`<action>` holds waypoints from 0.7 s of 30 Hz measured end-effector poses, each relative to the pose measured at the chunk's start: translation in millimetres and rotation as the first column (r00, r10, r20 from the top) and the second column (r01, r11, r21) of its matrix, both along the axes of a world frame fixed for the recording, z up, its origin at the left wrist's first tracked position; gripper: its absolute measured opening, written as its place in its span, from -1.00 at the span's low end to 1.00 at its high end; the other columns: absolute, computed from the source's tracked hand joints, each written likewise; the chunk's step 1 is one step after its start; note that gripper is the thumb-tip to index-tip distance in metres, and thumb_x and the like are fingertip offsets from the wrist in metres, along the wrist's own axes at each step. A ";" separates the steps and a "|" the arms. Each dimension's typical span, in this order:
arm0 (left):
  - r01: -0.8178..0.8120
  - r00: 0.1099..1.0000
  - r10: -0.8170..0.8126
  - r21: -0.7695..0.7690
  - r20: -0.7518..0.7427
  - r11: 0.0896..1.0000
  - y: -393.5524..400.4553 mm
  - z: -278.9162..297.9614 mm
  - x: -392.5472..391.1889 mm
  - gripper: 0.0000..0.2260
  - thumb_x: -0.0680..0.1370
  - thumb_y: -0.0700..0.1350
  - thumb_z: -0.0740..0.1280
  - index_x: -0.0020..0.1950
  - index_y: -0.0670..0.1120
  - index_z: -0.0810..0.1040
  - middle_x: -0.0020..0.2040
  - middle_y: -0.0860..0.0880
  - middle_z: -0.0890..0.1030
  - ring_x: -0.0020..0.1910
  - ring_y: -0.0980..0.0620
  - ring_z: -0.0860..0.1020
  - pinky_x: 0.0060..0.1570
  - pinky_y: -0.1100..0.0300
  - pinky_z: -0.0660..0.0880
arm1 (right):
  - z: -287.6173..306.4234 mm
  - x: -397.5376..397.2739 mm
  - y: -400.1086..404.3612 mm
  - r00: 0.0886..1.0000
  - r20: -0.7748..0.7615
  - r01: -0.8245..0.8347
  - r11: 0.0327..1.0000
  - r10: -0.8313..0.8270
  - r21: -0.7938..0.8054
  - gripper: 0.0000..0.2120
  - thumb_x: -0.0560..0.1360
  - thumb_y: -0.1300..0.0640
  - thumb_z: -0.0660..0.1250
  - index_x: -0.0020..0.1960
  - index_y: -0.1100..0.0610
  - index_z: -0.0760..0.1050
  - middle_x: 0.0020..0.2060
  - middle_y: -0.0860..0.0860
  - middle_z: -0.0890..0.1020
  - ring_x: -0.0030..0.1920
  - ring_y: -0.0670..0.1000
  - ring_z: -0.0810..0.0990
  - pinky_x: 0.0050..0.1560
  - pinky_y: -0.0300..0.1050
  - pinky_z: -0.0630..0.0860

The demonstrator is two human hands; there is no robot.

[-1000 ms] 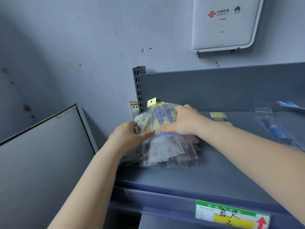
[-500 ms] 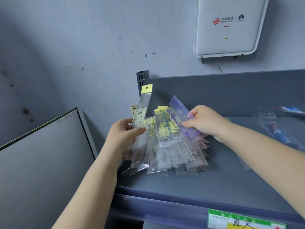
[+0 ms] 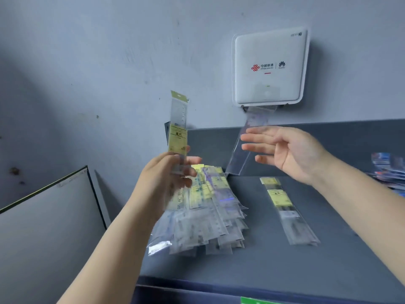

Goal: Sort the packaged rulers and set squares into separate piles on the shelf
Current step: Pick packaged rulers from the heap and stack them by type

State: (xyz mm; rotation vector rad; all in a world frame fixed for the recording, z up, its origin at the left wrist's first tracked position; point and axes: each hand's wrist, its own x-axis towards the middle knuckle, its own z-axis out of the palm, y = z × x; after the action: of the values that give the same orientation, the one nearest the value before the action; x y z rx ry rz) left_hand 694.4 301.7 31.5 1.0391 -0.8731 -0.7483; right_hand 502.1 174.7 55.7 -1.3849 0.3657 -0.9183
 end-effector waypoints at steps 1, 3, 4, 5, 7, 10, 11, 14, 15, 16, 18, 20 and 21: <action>0.016 0.999 -0.016 -0.008 0.033 1.000 -1.8 1.8 -5.1 -0.81 0.63 -0.28 0.08 0.02 -0.19 0.48 -0.16 -0.14 0.67 -0.43 0.04 0.52 -0.43 0.23 0.43 | 2.5 -7.6 -2.1 0.999 -0.034 0.042 0.998 -0.043 -0.041 -0.78 0.56 0.29 0.12 -0.01 0.23 0.54 -0.20 0.07 0.71 -0.24 -0.03 0.69 -0.33 -0.26 0.52; 0.049 0.995 -0.048 -0.002 0.089 0.999 -8.3 4.6 -14.8 -0.85 0.64 -0.23 0.12 -0.05 -0.16 0.46 -0.09 -0.10 0.70 -0.35 0.05 0.60 -0.38 0.22 0.48 | 4.9 -22.5 -7.9 0.980 -0.098 0.163 0.981 -0.174 -0.108 -0.88 0.53 0.22 0.24 -0.07 0.23 0.55 -0.39 0.00 0.67 -0.45 -0.11 0.60 -0.45 -0.36 0.45; 0.069 0.993 -0.069 0.001 0.100 0.998 -12.8 6.0 -21.1 -0.87 0.63 -0.23 0.15 -0.06 -0.14 0.46 -0.08 -0.08 0.70 -0.32 0.06 0.62 -0.38 0.23 0.50 | 5.6 -30.2 -10.6 0.961 -0.121 0.233 0.963 -0.250 -0.137 -0.87 0.52 0.20 0.27 -0.10 0.25 0.54 -0.47 -0.03 0.62 -0.54 -0.13 0.51 -0.52 -0.37 0.39; 0.090 0.991 -0.090 0.003 0.096 0.996 -17.5 7.2 -27.7 -0.89 0.61 -0.24 0.17 -0.06 -0.14 0.46 -0.08 -0.08 0.70 -0.30 0.07 0.63 -0.39 0.24 0.52 | 5.9 -37.8 -13.7 0.938 -0.133 0.298 0.941 -0.320 -0.162 -0.84 0.51 0.19 0.30 -0.11 0.30 0.53 -0.53 -0.05 0.56 -0.60 -0.13 0.41 -0.57 -0.37 0.32; 0.137 0.990 -0.137 0.009 0.045 0.991 -27.5 9.8 -42.9 -0.91 0.58 -0.29 0.21 -0.03 -0.18 0.50 -0.13 -0.08 0.70 -0.29 0.09 0.64 -0.38 0.24 0.57 | 6.7 -52.6 -18.9 0.910 -0.125 0.369 0.911 -0.394 -0.182 -0.81 0.50 0.18 0.32 -0.11 0.33 0.54 -0.63 -0.09 0.43 -0.64 -0.15 0.23 -0.61 -0.36 0.17; 0.229 0.973 -0.229 0.051 -0.006 0.972 -42.7 10.4 -68.5 -0.88 0.52 -0.37 0.25 -0.01 -0.25 0.54 -0.13 -0.12 0.66 -0.30 0.05 0.64 -0.29 0.20 0.62 | 5.5 -71.6 -23.8 0.899 -0.117 0.397 0.899 -0.421 -0.187 -0.87 0.49 0.17 0.33 -0.14 0.24 0.56 -0.72 -0.11 0.29 -0.67 -0.16 0.12 -0.58 -0.34 0.06; 0.261 0.965 -0.263 0.083 0.009 0.962 -48.1 9.5 -78.6 -0.88 0.51 -0.38 0.26 -0.02 -0.25 0.54 -0.13 -0.14 0.64 -0.31 0.04 0.64 -0.30 0.20 0.62 | 4.2 -78.2 -25.7 0.895 -0.124 0.403 0.895 -0.429 -0.189 -0.86 0.49 0.15 0.34 -0.16 0.22 0.57 -0.72 -0.11 0.27 -0.67 -0.16 0.11 -0.58 -0.34 0.06; 0.322 0.942 -0.334 0.195 0.028 0.926 -64.4 4.3 -110.4 -0.89 0.49 -0.41 0.27 -0.09 -0.25 0.54 -0.22 -0.12 0.63 -0.38 0.05 0.62 -0.43 0.23 0.58 | -1.3 -97.8 -35.5 0.866 -0.189 0.429 0.882 -0.464 -0.196 -0.86 0.46 0.10 0.38 -0.20 0.16 0.60 -0.68 -0.09 0.17 -0.64 -0.12 0.10 -0.57 -0.32 0.09; 0.319 0.941 -0.336 0.229 0.038 0.920 -69.8 1.6 -118.9 -0.89 0.49 -0.41 0.28 -0.13 -0.24 0.53 -0.27 -0.10 0.63 -0.42 0.07 0.61 -0.45 0.23 0.57 | -2.7 -104.1 -38.8 0.852 -0.222 0.436 0.877 -0.475 -0.202 -0.85 0.46 0.08 0.38 -0.20 0.15 0.61 -0.66 -0.07 0.16 -0.64 -0.11 0.10 -0.57 -0.31 0.09; 0.307 0.942 -0.331 0.259 0.053 0.916 -74.9 -1.3 -126.4 -0.88 0.48 -0.42 0.29 -0.17 -0.22 0.52 -0.31 -0.08 0.62 -0.44 0.09 0.61 -0.46 0.23 0.57 | -3.8 -110.4 -41.8 0.838 -0.253 0.441 0.873 -0.483 -0.208 -0.85 0.46 0.07 0.39 -0.20 0.14 0.61 -0.64 -0.07 0.16 -0.63 -0.10 0.10 -0.55 -0.31 0.09; 0.254 0.948 -0.299 0.307 0.111 0.917 -84.6 -9.1 -135.9 -0.88 0.48 -0.40 0.33 -0.20 -0.20 0.51 -0.32 -0.06 0.61 -0.43 0.09 0.60 -0.45 0.21 0.59 | -6.9 -121.4 -47.8 0.810 -0.304 0.449 0.864 -0.501 -0.227 -0.85 0.47 0.07 0.39 -0.22 0.14 0.61 -0.62 -0.05 0.17 -0.61 -0.08 0.10 -0.50 -0.28 0.08; 0.124 0.922 -0.239 0.352 0.304 0.928 -93.1 -19.2 -138.9 -0.90 0.48 -0.34 0.37 -0.17 -0.19 0.51 -0.29 -0.05 0.58 -0.38 0.07 0.59 -0.40 0.17 0.61 | -11.9 -130.1 -53.7 0.780 -0.346 0.454 0.852 -0.521 -0.260 -0.84 0.48 0.09 0.38 -0.21 0.15 0.61 -0.57 -0.02 0.17 -0.56 -0.05 0.10 -0.44 -0.22 0.09; 0.050 0.889 -0.206 0.358 0.410 0.932 -96.2 -24.1 -138.9 -0.91 0.48 -0.32 0.39 -0.17 -0.19 0.51 -0.30 -0.06 0.56 -0.38 0.05 0.58 -0.37 0.15 0.62 | -14.5 -133.1 -56.9 0.769 -0.365 0.452 0.849 -0.526 -0.273 -0.85 0.48 0.10 0.37 -0.20 0.16 0.60 -0.54 0.00 0.17 -0.54 -0.04 0.09 -0.42 -0.21 0.09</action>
State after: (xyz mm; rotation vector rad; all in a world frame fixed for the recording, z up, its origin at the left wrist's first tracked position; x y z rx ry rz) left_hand 555.5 205.5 7.4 1.5084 -1.2435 -0.8069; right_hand 369.0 117.8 41.1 -1.6893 1.0518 -1.0809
